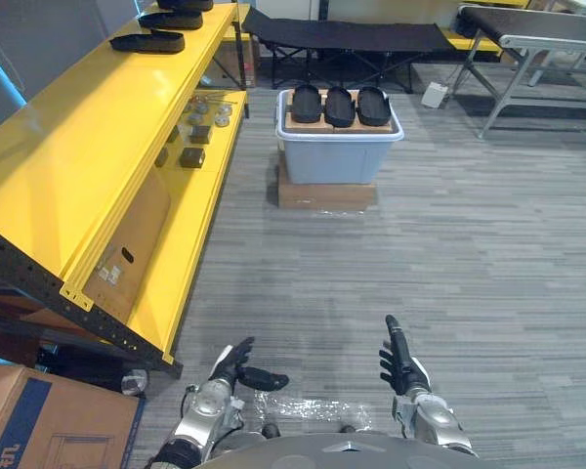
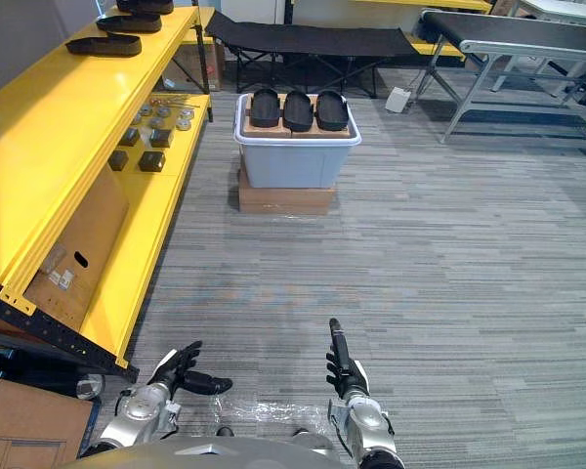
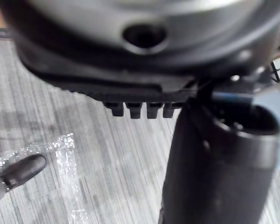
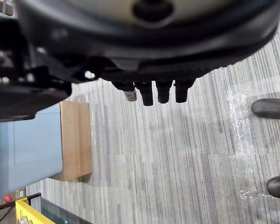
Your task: Walk over and take three plastic housings, then place them on the shelf
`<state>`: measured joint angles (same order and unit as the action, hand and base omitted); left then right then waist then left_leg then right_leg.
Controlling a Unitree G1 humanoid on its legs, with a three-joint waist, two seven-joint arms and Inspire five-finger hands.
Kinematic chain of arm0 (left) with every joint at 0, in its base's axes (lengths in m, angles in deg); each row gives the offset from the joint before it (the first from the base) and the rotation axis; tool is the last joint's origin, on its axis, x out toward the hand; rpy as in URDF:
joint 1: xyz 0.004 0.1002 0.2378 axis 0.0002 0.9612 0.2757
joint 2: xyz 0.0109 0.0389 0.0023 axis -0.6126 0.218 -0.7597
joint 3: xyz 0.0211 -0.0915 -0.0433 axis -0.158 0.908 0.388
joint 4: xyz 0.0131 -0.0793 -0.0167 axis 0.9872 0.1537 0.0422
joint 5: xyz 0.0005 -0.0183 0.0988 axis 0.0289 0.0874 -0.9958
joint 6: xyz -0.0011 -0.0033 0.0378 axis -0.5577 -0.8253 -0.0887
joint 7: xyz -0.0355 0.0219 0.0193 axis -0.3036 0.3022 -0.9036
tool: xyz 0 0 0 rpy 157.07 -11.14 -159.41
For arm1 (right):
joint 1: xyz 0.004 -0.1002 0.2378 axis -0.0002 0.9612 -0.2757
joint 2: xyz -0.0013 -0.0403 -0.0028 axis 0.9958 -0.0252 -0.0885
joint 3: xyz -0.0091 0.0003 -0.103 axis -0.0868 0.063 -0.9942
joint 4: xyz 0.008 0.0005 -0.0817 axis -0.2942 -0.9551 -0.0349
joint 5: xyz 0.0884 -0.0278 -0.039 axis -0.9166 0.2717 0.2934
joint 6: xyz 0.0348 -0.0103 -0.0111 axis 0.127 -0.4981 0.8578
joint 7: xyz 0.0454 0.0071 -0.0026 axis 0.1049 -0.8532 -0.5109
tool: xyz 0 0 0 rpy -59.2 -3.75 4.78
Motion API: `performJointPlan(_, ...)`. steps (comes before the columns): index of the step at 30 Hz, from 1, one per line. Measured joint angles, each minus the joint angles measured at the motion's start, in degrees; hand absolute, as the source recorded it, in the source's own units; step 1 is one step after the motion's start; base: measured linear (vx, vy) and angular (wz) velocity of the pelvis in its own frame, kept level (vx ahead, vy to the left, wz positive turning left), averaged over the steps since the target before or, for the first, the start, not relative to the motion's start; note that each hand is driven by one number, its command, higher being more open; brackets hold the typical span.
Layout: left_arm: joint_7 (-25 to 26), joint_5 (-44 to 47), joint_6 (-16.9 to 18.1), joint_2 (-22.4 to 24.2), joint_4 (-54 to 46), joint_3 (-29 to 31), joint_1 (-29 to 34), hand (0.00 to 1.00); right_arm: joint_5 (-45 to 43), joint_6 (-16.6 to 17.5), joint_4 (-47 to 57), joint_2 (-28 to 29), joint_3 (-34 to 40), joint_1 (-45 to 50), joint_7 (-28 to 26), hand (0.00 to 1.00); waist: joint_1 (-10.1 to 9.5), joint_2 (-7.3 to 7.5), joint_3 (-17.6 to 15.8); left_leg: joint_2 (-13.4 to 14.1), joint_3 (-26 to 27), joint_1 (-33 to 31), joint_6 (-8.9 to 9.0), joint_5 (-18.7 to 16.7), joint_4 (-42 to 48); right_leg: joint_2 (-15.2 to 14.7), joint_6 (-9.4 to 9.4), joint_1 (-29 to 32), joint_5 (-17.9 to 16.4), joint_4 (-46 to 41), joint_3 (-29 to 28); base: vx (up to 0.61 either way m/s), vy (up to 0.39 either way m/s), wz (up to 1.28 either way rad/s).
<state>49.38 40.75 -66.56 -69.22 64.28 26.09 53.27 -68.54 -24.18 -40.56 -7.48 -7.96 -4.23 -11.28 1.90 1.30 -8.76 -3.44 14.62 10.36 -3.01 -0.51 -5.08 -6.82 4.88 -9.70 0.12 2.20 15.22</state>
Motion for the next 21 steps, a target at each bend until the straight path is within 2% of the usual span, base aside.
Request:
performJointPlan(5,-1.28,1.96,-1.5,-0.02,0.01,-0.07,-1.06,1.0,-1.2,-2.0,0.11,-0.55,-0.23,-0.17,-0.64,0.0,0.02,-0.83,-0.55,0.16,0.03,0.15,0.03,-0.01,0.2,0.23,-0.14,-0.18,0.11,0.14,-0.06,0.0,0.0,0.0)
performJointPlan(12,-1.13,5.74,-1.81,-0.02,0.25,0.21,-0.4,1.0,-6.86,-4.06,-0.09,-0.45,-0.09,-0.17,0.29,0.0,-0.03,-0.84,-0.64,0.19,0.4,0.44,0.05,-0.02,0.18,0.26,-0.31,-0.35,0.4,0.12,-0.41,-0.03,0.003,-0.02)
performJointPlan(21,4.58,6.27,0.4,0.35,1.15,3.6,3.0,1.0,-9.49,-3.87,-1.32,1.1,2.66,0.78,3.81,0.0,-0.18,-0.25,-1.02,0.11,1.19,0.91,-0.06,0.05,-0.04,0.08,-0.08,-0.37,0.55,-0.03,-1.21,-0.05,0.019,-0.04)
